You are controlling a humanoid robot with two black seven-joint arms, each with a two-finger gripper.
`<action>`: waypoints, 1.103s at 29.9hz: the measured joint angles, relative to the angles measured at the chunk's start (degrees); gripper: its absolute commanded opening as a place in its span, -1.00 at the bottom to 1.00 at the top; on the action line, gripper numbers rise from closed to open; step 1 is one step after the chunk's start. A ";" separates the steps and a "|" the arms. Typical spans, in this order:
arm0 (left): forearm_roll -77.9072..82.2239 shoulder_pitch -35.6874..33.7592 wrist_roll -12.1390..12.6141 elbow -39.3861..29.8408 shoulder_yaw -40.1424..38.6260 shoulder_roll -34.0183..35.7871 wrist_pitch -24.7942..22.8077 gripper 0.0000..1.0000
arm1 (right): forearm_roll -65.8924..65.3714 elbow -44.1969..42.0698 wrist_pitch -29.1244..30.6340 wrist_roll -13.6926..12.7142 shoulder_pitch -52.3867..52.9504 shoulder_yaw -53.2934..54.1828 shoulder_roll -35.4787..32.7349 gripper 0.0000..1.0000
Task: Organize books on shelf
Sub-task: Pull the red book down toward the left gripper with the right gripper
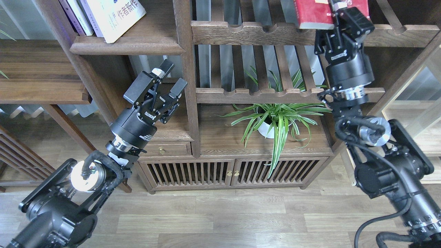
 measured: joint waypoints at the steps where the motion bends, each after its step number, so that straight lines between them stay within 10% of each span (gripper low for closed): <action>1: 0.00 -0.15 0.07 0.00 0.11 -0.05 0.00 0.79 | -0.09 0.00 0.20 -0.02 -0.23 -1.35 0.00 -0.97; 33: -2.60 -10.63 5.22 3.55 0.88 -4.62 0.03 0.74 | -12.15 0.31 0.56 0.16 -6.86 -14.14 6.36 -0.97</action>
